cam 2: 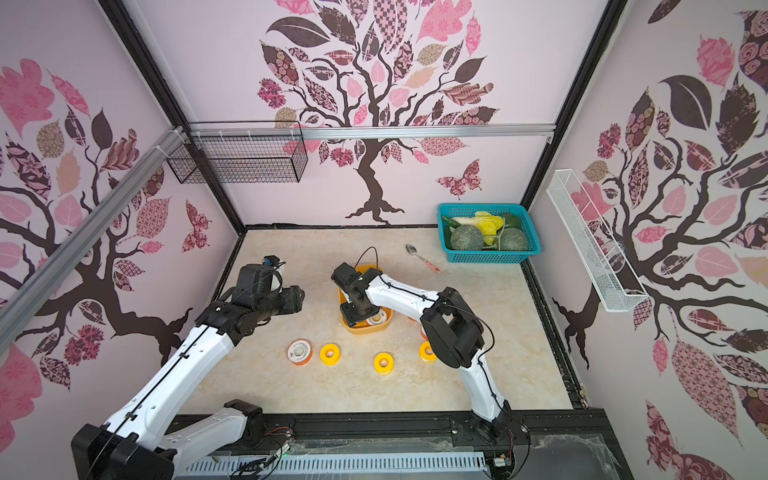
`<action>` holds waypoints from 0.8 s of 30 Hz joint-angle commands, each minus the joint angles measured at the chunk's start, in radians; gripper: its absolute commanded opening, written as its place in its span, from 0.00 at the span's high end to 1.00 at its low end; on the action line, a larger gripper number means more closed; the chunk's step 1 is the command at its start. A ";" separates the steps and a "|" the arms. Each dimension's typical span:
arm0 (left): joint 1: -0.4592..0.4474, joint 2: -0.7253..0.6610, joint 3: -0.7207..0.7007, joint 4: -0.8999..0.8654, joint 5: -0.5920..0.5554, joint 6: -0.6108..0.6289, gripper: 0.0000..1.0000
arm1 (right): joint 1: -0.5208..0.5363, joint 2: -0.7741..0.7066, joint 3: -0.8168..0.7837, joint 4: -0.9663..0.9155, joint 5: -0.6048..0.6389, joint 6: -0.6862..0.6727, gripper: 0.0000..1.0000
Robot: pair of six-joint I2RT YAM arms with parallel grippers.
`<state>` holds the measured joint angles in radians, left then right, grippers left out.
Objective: Put the sealing tape into the storage box
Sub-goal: Place the sealing tape in the storage box.
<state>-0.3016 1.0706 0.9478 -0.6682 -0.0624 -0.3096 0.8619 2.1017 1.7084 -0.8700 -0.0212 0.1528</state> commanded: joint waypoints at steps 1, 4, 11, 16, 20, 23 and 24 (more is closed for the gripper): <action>0.004 0.000 0.009 -0.005 -0.007 0.013 0.34 | 0.009 0.033 0.043 -0.009 0.001 -0.004 0.42; 0.004 0.000 0.008 -0.007 -0.008 0.013 0.34 | 0.011 0.038 0.049 -0.012 -0.002 -0.004 0.40; 0.004 0.003 0.010 -0.008 -0.008 0.013 0.33 | 0.014 0.035 0.059 -0.016 -0.006 -0.007 0.36; 0.004 0.004 0.012 -0.010 -0.008 0.013 0.33 | 0.015 0.029 0.062 -0.014 -0.004 -0.008 0.33; 0.005 0.005 0.012 -0.010 -0.007 0.013 0.33 | 0.015 0.009 0.056 -0.010 0.009 -0.006 0.33; 0.004 0.005 0.012 -0.009 -0.007 0.013 0.33 | 0.015 -0.034 0.033 0.013 0.016 -0.004 0.33; 0.004 0.005 0.012 -0.009 -0.007 0.014 0.33 | 0.012 -0.053 0.025 0.024 0.019 0.000 0.33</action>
<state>-0.3016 1.0725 0.9478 -0.6746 -0.0639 -0.3092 0.8730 2.1159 1.7355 -0.8715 -0.0193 0.1486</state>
